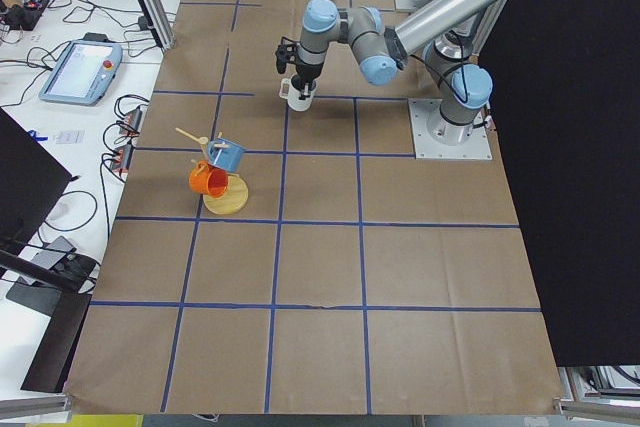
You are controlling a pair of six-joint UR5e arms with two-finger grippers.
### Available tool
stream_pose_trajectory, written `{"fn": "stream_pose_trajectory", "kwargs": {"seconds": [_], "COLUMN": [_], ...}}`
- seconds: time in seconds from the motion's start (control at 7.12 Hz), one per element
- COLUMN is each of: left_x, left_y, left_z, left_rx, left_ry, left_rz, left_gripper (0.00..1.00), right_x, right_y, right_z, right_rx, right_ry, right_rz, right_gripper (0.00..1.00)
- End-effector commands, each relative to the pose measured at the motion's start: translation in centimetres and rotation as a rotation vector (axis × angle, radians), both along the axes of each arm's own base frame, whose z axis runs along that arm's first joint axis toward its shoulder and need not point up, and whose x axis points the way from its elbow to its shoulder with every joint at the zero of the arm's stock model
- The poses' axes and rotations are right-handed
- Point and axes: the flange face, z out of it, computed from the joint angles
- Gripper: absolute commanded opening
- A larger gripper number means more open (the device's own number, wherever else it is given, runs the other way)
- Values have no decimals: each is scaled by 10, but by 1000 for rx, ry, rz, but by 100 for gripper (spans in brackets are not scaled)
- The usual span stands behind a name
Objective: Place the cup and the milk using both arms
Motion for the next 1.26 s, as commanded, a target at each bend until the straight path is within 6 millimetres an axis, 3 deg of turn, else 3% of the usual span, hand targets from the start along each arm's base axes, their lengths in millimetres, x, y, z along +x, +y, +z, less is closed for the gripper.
{"fn": "stream_pose_trajectory", "kwargs": {"seconds": [0.0,0.14,0.42,0.7,1.12], "left_x": [-95,-131,-179,-221,-240], "left_y": [-59,-87,-149,-197,-207], "left_z": [19,24,9,-45,-53], "left_rx": [-18,11,61,82,135], "left_ry": [-25,-18,-20,-106,-47], "left_rz": [-31,-49,-76,-95,-47], "left_gripper": [0,0,1,1,1], "right_x": [0,0,0,0,0], "right_y": [0,0,0,0,0], "right_z": [0,0,0,0,0], "right_rx": [-1,-1,-1,-1,-1], "right_ry": [1,1,1,1,1], "right_rz": [1,1,1,1,2], "right_gripper": [100,100,100,100,100]}}
